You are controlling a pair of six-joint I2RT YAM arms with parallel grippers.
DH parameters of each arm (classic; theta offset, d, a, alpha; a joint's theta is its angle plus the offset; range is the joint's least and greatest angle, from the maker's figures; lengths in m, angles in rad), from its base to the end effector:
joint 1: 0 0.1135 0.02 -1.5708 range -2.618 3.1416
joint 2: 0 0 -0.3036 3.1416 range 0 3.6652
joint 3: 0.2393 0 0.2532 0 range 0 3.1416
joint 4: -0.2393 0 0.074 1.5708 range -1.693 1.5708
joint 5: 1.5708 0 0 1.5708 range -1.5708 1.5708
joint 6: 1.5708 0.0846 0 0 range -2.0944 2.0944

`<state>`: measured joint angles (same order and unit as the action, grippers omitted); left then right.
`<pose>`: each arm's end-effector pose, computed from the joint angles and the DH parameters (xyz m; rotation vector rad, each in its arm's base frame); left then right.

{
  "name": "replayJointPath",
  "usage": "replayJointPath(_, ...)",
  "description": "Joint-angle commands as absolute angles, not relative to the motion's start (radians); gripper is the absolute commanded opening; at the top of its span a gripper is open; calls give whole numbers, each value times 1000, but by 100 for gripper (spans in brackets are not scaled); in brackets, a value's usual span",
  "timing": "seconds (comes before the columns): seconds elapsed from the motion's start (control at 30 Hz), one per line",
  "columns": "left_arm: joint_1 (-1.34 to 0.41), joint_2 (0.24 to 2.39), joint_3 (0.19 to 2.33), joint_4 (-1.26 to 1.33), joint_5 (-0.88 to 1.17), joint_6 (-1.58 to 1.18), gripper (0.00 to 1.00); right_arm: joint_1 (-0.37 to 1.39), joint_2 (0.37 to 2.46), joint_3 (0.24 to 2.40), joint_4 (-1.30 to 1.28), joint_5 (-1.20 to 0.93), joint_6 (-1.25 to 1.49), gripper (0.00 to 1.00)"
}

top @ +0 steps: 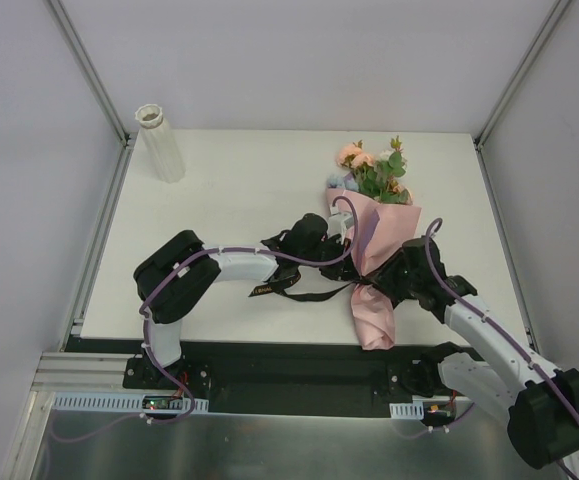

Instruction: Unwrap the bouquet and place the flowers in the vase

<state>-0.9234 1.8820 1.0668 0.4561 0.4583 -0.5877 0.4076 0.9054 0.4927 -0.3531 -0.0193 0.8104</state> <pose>0.2510 -0.3940 0.2120 0.7021 2.0629 -1.3871 0.1796 0.0793 0.1987 0.4749 2.3757 0.6092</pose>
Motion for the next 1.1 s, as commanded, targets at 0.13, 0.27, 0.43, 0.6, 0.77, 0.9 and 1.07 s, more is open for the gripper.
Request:
replayJointPath(0.13, -933, 1828, 1048, 522, 503, -574, 0, 377, 939, 485, -247, -86, 804, 35)
replayJointPath(0.27, -933, 1829, 1046, 506, 471, -572, 0, 377, 922, 479, -275, -98, 798, 19)
replayJointPath(0.43, -928, 1807, 1037, 425, 339, -557, 0, 374, 867, 480, -379, -49, 764, 6)
replayJointPath(0.6, -910, 1787, 1000, 403, 259, -560, 0, 353, 828, 450, -407, -20, 747, 4)
replayJointPath(0.77, -908, 1760, 974, 408, 296, -551, 0, 328, 828, 456, -403, -34, 678, 4)
replayJointPath(0.9, -907, 1724, 965, 408, 322, -516, 0, 301, 810, 472, -406, -52, 566, 4)
replayJointPath(1.07, -907, 1738, 971, 400, 311, -522, 0, 261, 775, 529, -403, -112, 474, 1)
